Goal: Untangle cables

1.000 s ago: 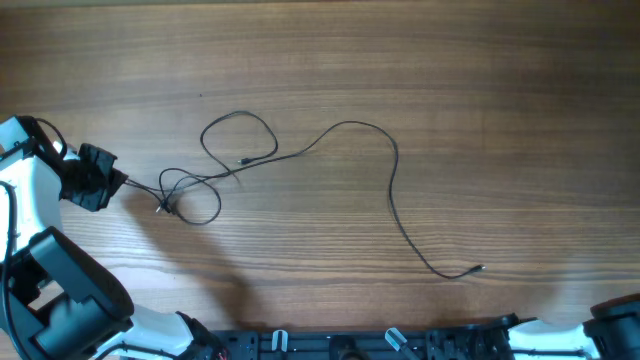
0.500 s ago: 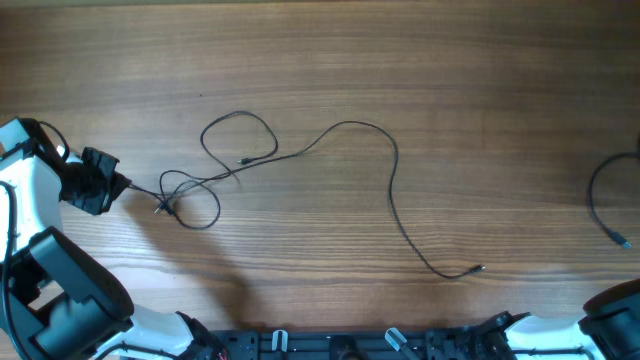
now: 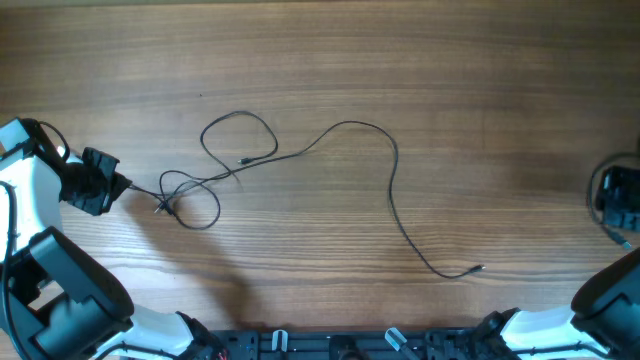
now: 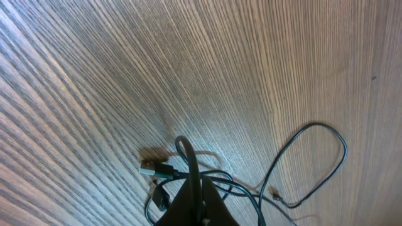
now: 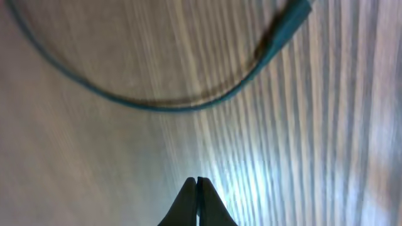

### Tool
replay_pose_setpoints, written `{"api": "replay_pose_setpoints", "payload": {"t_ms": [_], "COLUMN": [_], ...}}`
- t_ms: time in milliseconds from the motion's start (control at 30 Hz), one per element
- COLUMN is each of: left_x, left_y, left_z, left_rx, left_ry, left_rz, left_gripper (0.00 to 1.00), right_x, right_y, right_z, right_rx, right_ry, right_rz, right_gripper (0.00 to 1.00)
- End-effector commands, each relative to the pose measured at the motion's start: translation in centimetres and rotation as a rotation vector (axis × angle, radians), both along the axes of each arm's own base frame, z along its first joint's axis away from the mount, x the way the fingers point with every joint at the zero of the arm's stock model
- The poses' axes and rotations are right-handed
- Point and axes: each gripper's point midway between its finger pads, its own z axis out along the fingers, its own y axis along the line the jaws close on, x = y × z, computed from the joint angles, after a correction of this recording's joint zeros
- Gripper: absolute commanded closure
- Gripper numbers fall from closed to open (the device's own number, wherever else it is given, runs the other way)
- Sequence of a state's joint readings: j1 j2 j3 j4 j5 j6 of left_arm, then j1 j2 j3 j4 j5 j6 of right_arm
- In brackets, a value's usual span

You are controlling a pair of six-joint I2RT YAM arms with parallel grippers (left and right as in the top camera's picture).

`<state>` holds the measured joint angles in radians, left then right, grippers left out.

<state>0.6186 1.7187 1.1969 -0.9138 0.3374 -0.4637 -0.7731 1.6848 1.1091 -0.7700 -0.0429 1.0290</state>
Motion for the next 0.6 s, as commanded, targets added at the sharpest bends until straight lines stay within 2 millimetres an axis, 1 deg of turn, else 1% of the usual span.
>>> {"api": "replay_pose_setpoints", "payload": {"t_ms": [0, 100, 133, 167, 233, 333, 433, 500, 567], "left_x": [-0.2, -0.2, -0.2, -0.2, -0.2, -0.2, -0.3, -0.3, -0.3], "left_y": [0.2, 0.2, 0.2, 0.2, 0.2, 0.2, 0.1, 0.1, 0.1], "left_z": [-0.3, -0.3, -0.3, -0.3, -0.3, -0.3, -0.3, -0.3, -0.3], "left_rx": [0.004, 0.004, 0.004, 0.004, 0.004, 0.004, 0.001, 0.001, 0.001], "left_ry": [0.007, 0.007, 0.007, 0.007, 0.007, 0.008, 0.012, 0.012, 0.013], "left_rz": [-0.009, -0.008, -0.008, -0.009, -0.009, -0.008, -0.009, -0.008, -0.008], "left_gripper": [0.96, 0.96, 0.96, 0.96, 0.96, 0.96, 0.96, 0.96, 0.96], "right_x": [-1.3, -1.5, -1.5, -1.2, -0.2, 0.1, -0.2, 0.4, 1.5], "right_y": [0.3, 0.4, 0.4, 0.1, -0.7, -1.0, -1.5, -1.3, -1.0], "right_z": [-2.7, -4.4, -4.7, -4.9, -4.7, -4.5, -4.5, -4.5, -4.3], "right_rx": [-0.021, -0.047, -0.057, -0.088, -0.156, -0.169, -0.199, -0.193, -0.194], "right_ry": [0.039, 0.026, 0.023, 0.014, -0.006, -0.016, 0.011, -0.016, -0.060], "right_rz": [-0.025, 0.005, 0.028, 0.089, 0.224, 0.225, 0.242, 0.250, 0.270], "right_gripper": [0.95, 0.95, 0.95, 0.95, 0.95, 0.95, 0.95, 0.95, 0.95]}}
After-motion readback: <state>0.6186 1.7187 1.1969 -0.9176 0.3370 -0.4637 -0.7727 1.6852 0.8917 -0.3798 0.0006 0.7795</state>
